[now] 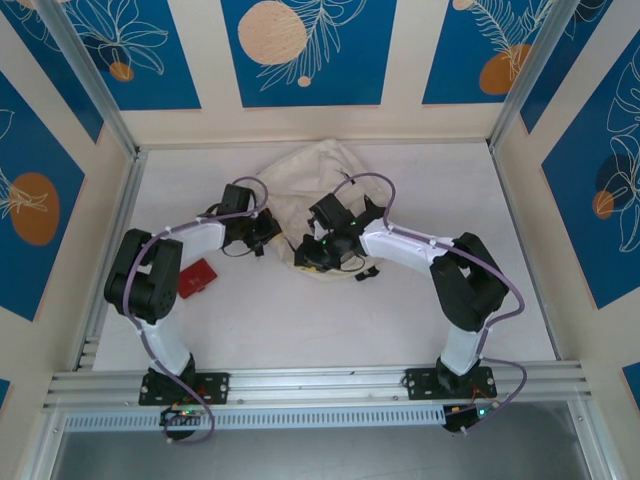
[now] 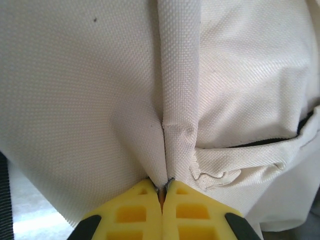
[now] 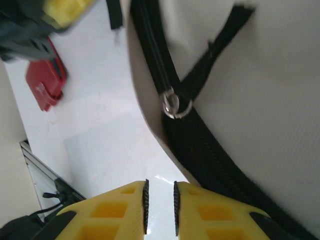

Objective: Pack books, pencil case, and school supplies into a backpack

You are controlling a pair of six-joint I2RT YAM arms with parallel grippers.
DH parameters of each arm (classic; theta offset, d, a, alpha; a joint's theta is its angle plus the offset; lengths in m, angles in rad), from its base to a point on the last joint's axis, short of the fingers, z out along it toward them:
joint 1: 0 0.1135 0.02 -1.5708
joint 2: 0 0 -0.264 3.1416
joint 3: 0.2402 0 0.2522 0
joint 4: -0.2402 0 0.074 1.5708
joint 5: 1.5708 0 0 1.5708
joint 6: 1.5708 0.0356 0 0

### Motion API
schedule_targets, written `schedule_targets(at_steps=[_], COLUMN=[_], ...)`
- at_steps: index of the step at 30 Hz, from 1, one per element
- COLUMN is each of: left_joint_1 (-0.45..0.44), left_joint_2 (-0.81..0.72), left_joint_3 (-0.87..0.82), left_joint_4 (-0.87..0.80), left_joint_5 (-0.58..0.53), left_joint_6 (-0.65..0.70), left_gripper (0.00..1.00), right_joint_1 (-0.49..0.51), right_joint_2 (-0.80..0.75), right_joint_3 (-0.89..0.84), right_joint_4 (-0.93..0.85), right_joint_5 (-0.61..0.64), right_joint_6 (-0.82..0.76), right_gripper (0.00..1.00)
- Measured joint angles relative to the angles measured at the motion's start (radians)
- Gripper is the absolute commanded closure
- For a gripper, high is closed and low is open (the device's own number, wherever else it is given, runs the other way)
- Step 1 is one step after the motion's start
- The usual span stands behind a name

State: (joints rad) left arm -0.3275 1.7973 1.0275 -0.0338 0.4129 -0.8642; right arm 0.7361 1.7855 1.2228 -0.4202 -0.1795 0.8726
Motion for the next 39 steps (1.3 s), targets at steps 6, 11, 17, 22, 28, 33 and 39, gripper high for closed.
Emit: schedule_targets(at_steps=[6,11,17,22,28,33,39], left_joint_1=[0.000,-0.018,-0.093,-0.154,-0.193,-0.199,-0.201], left_joint_2=[-0.003,-0.003,-0.008,-0.026,-0.033,-0.034,-0.034], left_joint_3=[-0.054,-0.085,-0.133,-0.153,-0.186,-0.202,-0.209], left_joint_4=[0.095,0.155,0.254,0.288,0.332,0.357,0.371], left_joint_5=[0.059,0.089,0.092,0.050,0.005,-0.008,-0.015], left_joint_6=[-0.020,-0.047,-0.101,-0.124,-0.134,-0.144,-0.148], left_gripper=[1.00,1.00,1.00,1.00,1.00,1.00,1.00], right_joint_1=[-0.002,-0.034,-0.130,-0.157,-0.121,-0.087,-0.076], right_joint_2=[0.001,0.000,-0.082,-0.285,-0.457,-0.289,-0.068], right_joint_3=[-0.094,-0.174,-0.287,-0.367,-0.328,-0.156,-0.013], right_joint_4=[0.025,0.064,0.087,0.074,-0.002,-0.099,-0.174], right_joint_5=[0.002,0.057,0.109,0.146,0.229,0.339,0.407], right_joint_6=[-0.012,-0.054,-0.101,-0.137,-0.148,-0.174,-0.224], right_gripper=[0.85,0.85,0.81,0.71,0.60,0.53,0.53])
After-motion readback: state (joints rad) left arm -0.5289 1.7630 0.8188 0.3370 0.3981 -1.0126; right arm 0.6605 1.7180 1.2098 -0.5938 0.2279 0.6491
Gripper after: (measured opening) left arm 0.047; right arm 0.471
